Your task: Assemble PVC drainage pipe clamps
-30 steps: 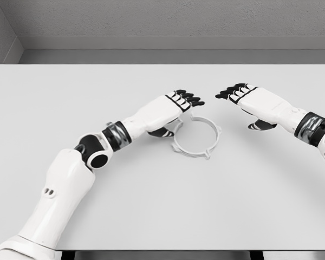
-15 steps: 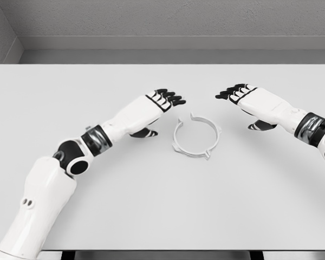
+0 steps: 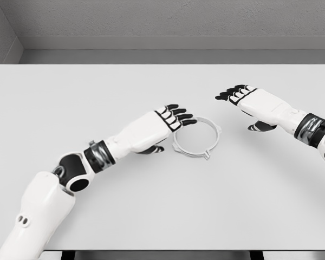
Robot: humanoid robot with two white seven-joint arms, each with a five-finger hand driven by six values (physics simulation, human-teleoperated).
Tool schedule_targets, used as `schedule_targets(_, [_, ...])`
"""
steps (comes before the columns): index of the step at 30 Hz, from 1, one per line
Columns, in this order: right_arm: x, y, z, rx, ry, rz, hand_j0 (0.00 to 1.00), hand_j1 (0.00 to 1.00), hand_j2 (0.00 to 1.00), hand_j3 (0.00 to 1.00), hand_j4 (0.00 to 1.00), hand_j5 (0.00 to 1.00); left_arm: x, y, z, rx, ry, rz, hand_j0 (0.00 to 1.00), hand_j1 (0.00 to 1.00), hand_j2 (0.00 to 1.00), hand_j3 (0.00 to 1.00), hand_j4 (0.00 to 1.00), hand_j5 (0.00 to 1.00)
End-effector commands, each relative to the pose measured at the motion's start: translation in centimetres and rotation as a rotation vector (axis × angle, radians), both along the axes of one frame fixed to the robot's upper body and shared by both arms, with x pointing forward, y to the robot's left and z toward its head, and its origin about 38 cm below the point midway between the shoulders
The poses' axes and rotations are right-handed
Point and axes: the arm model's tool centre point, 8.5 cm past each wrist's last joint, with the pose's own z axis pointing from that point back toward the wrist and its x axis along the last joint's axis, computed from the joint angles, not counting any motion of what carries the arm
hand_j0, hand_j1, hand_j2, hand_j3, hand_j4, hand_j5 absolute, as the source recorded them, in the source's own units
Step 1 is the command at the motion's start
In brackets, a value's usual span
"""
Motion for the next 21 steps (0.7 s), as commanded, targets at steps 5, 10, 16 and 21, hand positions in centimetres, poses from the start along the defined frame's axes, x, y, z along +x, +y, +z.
schedule_targets(5, [0.0, -0.1, 0.0, 0.001, -0.001, -0.002, 1.00, 1.00, 1.00, 1.00, 1.00, 1.00, 0.5, -2.0, -0.7, -0.002, 0.020, -0.015, 1.00, 1.00, 1.00, 1.00, 1.00, 1.00])
schedule_targets(10, [0.0, 0.1, -0.1, 0.005, 0.001, 0.000, 1.00, 1.00, 1.00, 1.00, 1.00, 1.00, 0.8, -2.5, -1.1, 0.005, 0.034, -0.017, 1.00, 1.00, 1.00, 1.00, 1.00, 1.00])
schedule_targets(16, [0.0, 0.1, 0.0, 0.004, 0.002, 0.001, 1.00, 1.00, 1.00, 1.00, 1.00, 1.00, 1.1, -2.8, -1.4, 0.012, 0.042, -0.017, 1.00, 1.00, 1.00, 1.00, 1.00, 1.00])
schedule_targets(21, [0.0, 0.1, 0.0, 0.003, -0.001, 0.000, 1.00, 1.00, 1.00, 1.00, 1.00, 1.00, 1.5, -3.1, -1.5, 0.009, 0.049, -0.014, 1.00, 1.00, 1.00, 1.00, 1.00, 1.00])
